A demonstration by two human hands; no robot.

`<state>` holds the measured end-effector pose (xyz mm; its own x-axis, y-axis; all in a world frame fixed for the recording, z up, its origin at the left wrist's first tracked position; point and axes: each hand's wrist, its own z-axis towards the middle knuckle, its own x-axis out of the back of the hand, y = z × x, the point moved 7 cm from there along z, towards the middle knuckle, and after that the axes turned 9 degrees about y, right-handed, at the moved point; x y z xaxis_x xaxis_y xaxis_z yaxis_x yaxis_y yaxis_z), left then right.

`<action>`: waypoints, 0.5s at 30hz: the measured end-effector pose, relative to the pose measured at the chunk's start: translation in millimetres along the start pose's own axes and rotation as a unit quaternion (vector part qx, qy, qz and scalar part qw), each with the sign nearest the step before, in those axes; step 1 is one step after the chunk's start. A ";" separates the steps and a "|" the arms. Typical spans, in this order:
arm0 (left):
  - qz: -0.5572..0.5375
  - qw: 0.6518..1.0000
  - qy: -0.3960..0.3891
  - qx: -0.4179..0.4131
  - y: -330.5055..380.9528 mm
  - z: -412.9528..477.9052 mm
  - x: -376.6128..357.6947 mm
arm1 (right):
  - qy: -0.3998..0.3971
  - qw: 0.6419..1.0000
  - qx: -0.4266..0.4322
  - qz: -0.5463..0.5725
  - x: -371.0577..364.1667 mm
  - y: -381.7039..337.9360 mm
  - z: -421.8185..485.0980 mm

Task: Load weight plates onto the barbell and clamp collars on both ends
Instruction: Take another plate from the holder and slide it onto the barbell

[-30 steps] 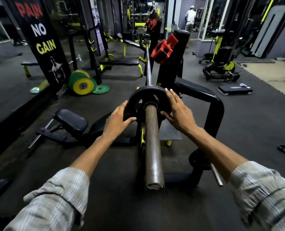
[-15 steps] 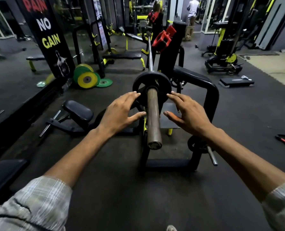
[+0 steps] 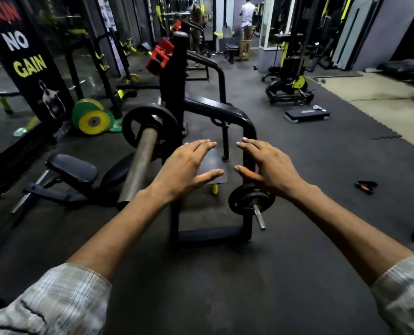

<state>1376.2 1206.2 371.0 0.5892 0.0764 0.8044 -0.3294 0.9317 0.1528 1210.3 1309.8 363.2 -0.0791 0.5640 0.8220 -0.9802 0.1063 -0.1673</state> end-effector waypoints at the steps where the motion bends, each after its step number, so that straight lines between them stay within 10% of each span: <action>1: -0.005 1.000 -0.007 0.002 11.8 3.4 -16.2 | -0.006 1.000 -0.003 -0.003 0.9 17.1 -8.7; 15: -0.070 0.976 -0.173 0.109 29.5 15.0 -265.5 | -0.179 0.978 -0.103 0.006 -101.9 213.6 -87.0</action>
<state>1199.0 1208.0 170.7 0.3671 -0.2054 0.9072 -0.4357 0.8237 0.3628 1024.8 1346.3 196.3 -0.1856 0.2475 0.9509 -0.9239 0.2857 -0.2547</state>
